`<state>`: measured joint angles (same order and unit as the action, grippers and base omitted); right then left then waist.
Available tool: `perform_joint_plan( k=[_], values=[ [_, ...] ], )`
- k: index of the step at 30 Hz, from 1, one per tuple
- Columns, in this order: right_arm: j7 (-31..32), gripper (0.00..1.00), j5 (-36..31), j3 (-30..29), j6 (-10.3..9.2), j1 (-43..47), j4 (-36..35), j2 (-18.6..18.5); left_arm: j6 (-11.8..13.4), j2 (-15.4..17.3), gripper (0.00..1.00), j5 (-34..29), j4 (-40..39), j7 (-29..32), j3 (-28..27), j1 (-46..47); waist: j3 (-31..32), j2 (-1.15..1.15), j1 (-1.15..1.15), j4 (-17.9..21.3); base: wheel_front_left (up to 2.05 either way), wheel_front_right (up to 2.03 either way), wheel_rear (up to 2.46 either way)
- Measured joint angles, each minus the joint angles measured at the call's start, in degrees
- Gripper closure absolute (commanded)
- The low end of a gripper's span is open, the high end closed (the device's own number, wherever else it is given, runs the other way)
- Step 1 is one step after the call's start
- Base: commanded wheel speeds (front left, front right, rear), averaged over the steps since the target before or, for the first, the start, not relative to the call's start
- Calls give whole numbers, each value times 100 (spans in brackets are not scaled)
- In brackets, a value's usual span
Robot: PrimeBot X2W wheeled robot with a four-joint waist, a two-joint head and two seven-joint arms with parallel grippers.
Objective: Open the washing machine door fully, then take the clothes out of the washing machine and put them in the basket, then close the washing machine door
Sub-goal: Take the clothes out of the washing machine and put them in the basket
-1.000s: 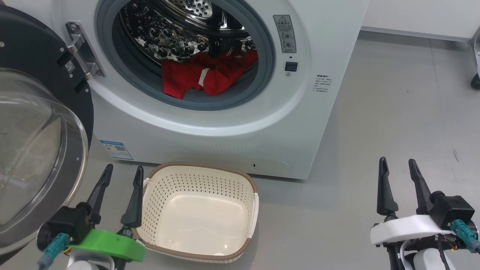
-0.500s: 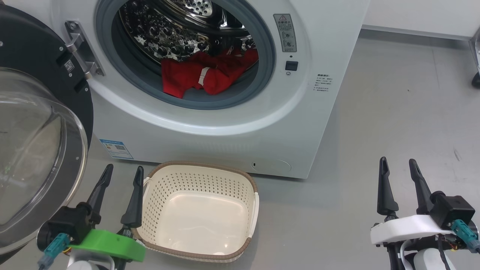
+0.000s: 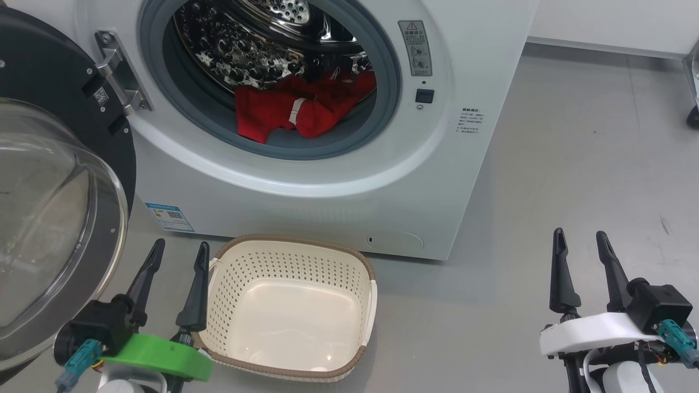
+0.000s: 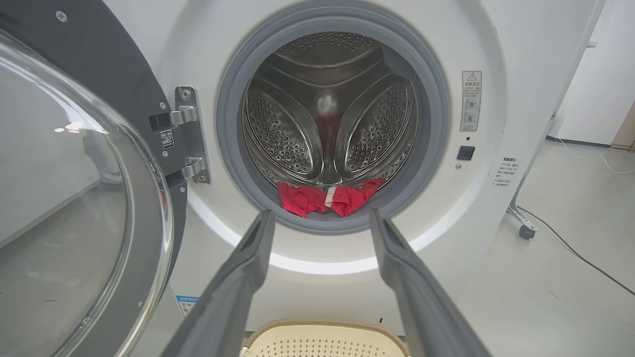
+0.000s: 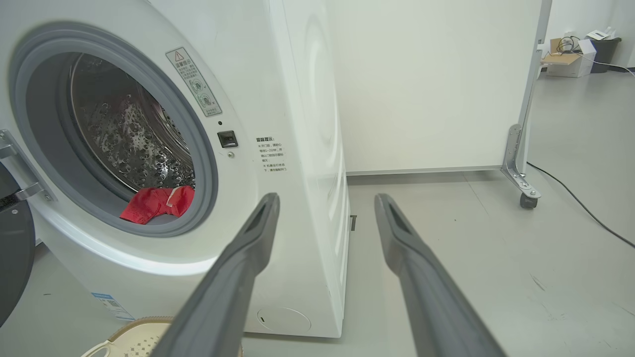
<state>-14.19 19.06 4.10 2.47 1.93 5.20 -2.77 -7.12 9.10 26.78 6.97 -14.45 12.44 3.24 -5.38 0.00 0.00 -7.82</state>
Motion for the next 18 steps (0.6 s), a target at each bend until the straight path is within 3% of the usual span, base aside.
perform_joint_plan(
  k=[18],
  values=[
    [-1, 0, -60, 339, 41, -3, -124, 10, 0, 182, 0, -8, -187, 0, -156, -7, -405, 0, 0, 273, 0, 0, 0]
  ],
)
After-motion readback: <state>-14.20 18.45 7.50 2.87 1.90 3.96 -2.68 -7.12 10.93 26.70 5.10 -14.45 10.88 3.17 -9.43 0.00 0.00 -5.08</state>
